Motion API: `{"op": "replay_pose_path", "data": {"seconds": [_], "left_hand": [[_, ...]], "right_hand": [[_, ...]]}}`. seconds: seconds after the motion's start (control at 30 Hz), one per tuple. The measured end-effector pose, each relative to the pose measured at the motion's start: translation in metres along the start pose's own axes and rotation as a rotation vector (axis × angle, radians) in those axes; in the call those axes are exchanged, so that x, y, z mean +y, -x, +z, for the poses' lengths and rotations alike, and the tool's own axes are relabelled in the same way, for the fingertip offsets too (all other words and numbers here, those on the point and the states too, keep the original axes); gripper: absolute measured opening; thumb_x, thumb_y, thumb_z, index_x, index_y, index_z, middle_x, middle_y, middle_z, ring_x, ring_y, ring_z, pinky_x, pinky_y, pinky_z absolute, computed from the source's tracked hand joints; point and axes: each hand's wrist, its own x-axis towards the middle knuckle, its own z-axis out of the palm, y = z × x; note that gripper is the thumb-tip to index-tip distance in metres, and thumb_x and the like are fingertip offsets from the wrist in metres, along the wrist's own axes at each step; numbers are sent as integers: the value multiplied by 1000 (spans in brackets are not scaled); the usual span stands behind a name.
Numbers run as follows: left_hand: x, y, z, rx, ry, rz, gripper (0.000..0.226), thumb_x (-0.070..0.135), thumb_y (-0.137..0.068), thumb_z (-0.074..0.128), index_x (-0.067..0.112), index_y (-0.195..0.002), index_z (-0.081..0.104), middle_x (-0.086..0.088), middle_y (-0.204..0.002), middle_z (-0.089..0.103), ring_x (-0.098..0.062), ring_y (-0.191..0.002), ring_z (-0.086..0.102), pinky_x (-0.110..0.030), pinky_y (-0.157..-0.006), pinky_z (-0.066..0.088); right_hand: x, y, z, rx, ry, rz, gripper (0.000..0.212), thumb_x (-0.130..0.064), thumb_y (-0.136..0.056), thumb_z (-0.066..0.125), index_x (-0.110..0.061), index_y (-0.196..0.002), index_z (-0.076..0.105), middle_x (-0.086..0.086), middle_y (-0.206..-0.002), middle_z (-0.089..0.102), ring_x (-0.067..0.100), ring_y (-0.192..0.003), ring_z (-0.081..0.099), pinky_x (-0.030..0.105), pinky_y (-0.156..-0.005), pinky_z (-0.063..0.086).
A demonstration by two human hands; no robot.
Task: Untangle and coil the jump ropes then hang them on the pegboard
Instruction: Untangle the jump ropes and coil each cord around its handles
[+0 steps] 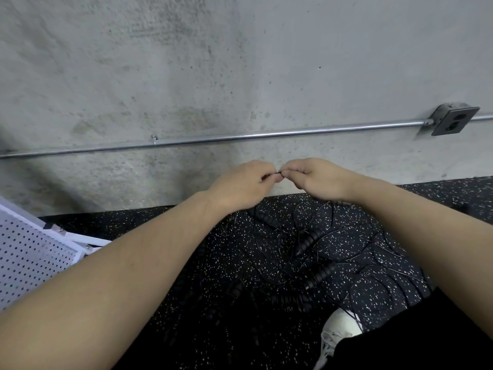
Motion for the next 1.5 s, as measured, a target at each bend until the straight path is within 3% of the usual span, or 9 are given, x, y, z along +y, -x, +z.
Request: {"op": "replay_pose_path", "data": {"seconds": [0.1,0.3,0.47,0.77,0.93,1.07,1.23,1.4,1.5], "left_hand": [[-1,0,-2,92,-7,-37,33,45,-108,39,29,-82,51,9,-73,55,-11,-66,52,-33,-57,38],[-11,-1,-12,308,135,-203,32,44,-107,39,25,-96,62,-2,-82,67,-23,-75,64,-43,-71,52],[-29,1,-20,294,209,-352,26,43,-107,40,28,-97,59,4,-74,63,-17,-58,61,-38,-63,55],[-23,1,-17,310,143,-337,38,36,-103,50,30,-139,40,-4,-117,57,-17,-62,62,-44,-62,63],[5,2,-4,280,-41,-60,38,36,-103,49,33,-140,42,4,-133,39,-13,-75,58,-31,-63,50],[12,2,10,160,-113,93,20,41,-108,39,28,-108,55,12,-88,57,-10,-68,53,-26,-53,33],[4,-2,2,269,-8,-9,23,37,-110,37,36,-105,60,8,-73,62,-6,-56,51,-26,-50,32],[-17,-10,-8,325,278,-265,27,33,-110,38,26,-116,64,8,-85,69,-9,-52,52,-29,-52,47],[-30,-10,-16,304,344,-382,24,31,-110,38,24,-117,60,6,-93,69,-11,-50,53,-26,-47,47]], "right_hand": [[-1,2,0,86,-160,-33,13,-35,-106,47,-31,-104,59,-3,-64,58,2,-43,45,19,-49,42],[9,6,-5,-90,-34,90,32,-53,-104,41,-26,-111,55,-3,-89,77,12,-90,73,38,-92,53],[12,13,-1,-342,152,166,24,-35,-110,33,-24,-102,53,-3,-90,72,9,-76,64,29,-74,45],[-5,14,-13,30,-178,125,25,-28,-107,41,-17,-102,63,-4,-65,46,4,-41,43,18,-42,38],[-7,8,-10,40,-250,90,28,-35,-104,49,-20,-94,69,-6,-61,46,11,-48,34,26,-48,31],[-8,8,-11,55,-269,74,30,-39,-102,53,-22,-85,71,-10,-56,49,9,-47,37,23,-46,32],[-8,19,-13,-35,-291,82,37,-47,-105,44,-16,-101,64,0,-63,64,12,-56,59,27,-69,53],[8,24,-14,-296,137,173,32,-48,-107,38,-24,-118,55,-6,-102,73,9,-97,66,32,-93,43],[17,26,-15,-382,195,230,25,-31,-110,37,-20,-117,59,-1,-102,73,15,-94,67,33,-89,46]]}}
